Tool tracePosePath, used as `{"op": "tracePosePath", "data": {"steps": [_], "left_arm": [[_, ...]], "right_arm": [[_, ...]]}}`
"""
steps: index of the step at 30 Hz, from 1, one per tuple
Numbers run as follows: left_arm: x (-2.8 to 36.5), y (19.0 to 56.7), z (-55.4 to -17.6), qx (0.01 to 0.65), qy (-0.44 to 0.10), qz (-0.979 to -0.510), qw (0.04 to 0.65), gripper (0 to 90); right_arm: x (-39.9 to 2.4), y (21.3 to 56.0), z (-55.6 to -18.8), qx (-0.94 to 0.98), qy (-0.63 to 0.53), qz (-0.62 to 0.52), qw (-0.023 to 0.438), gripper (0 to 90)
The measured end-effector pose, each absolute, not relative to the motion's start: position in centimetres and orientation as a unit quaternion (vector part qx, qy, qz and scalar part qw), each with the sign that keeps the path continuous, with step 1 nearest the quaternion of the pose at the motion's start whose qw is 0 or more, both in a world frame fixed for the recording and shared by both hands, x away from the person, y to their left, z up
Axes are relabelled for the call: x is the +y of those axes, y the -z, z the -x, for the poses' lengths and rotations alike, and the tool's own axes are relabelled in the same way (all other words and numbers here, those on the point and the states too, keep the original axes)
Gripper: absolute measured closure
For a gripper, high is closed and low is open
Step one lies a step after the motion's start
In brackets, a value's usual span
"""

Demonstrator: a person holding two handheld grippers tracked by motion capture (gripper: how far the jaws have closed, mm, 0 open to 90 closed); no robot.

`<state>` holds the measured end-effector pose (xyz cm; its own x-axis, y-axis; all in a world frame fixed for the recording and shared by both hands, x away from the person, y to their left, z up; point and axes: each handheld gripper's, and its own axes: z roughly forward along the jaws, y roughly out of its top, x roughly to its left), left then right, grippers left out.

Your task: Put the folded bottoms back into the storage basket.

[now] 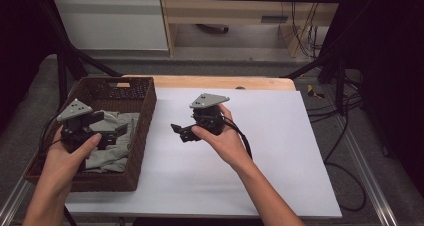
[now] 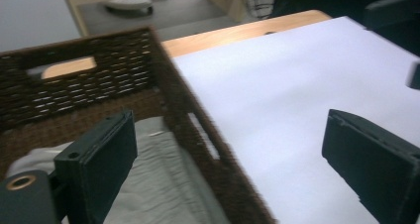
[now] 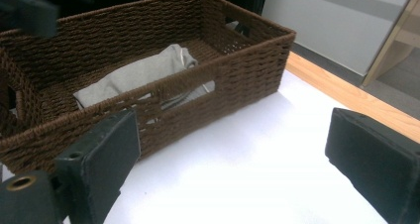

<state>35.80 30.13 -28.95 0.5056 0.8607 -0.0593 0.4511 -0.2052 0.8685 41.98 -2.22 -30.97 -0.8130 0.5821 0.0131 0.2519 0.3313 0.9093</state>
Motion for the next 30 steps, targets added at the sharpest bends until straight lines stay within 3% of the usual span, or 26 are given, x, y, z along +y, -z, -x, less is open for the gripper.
{"op": "tracePosePath", "data": {"steps": [9, 30], "left_arm": [[28.4, 30.9, -35.5, 0.428, -0.210, -0.759, 0.443, 6.8], [29.3, 32.7, -33.9, 0.434, -0.224, -0.749, 0.448, 6.2]], "right_arm": [[-6.4, 30.6, -41.8, 0.786, -0.524, -0.283, 0.164, 9.0], [-16.5, 32.3, -41.4, 0.735, -0.538, -0.354, 0.213, 6.6]]}}
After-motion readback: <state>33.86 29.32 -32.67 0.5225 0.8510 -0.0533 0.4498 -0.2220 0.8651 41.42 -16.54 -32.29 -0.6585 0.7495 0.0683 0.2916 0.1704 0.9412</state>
